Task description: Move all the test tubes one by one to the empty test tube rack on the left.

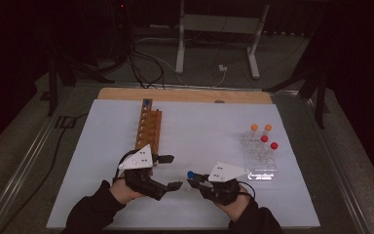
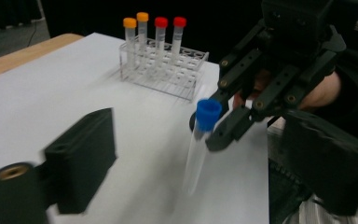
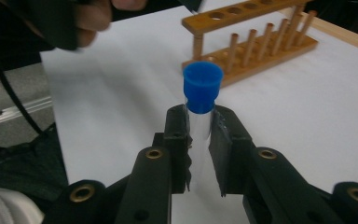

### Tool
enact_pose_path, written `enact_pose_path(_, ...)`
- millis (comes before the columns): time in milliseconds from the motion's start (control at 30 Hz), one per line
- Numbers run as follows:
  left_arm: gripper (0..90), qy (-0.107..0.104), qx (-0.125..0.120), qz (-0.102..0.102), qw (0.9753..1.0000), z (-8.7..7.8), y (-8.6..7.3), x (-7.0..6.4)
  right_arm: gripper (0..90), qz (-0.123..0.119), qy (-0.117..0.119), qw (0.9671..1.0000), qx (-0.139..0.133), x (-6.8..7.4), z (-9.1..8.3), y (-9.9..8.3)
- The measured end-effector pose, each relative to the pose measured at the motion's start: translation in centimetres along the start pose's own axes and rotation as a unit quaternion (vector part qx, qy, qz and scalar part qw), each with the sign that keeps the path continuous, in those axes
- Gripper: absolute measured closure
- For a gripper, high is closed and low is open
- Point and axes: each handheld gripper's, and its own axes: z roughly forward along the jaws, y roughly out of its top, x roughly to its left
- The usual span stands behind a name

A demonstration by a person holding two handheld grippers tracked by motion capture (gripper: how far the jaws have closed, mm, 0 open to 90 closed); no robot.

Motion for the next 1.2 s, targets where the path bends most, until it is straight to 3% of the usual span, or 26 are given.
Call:
enact_pose_path(300, 45.0, -0.015, 0.006, 0.007, 0.9998, 1.2, -0.1, -0.3, 76.9, -0.006, 0.01, 0.9999, 0.001, 0.6, 0.5, 0.3)
enact_pose_path(733, 74.5, -0.02, 0.02, 0.025, 0.9993, 2.2, -0.1, -0.6, 76.9, -0.005, 0.011, 0.9999, 0.001, 0.6, 0.4, 0.4)
enact_pose_path(967, 76.9, -0.011, 0.023, 0.029, 0.9993, 2.1, 0.1, -0.5, 75.5, -0.001, 0.015, 0.9999, 0.002, 0.5, 0.4, 0.4)
enact_pose_path(1100, 77.2, 0.006, 0.014, 0.026, 0.9995, 1.2, 0.8, 0.1, 65.0, 0.0, 0.008, 0.9999, -0.009, 0.3, 0.1, 0.3)
enact_pose_path(1167, 77.2, 0.009, 0.014, 0.025, 0.9995, 1.0, 1.0, 0.3, 55.7, 0.004, 0.008, 0.9998, -0.02, 0.0, -0.2, 0.3)
enact_pose_path(1200, 77.2, 0.021, 0.013, 0.026, 0.9994, 0.5, 1.3, 0.8, 51.6, 0.006, 0.005, 0.9997, -0.022, -0.1, -0.4, 0.3)
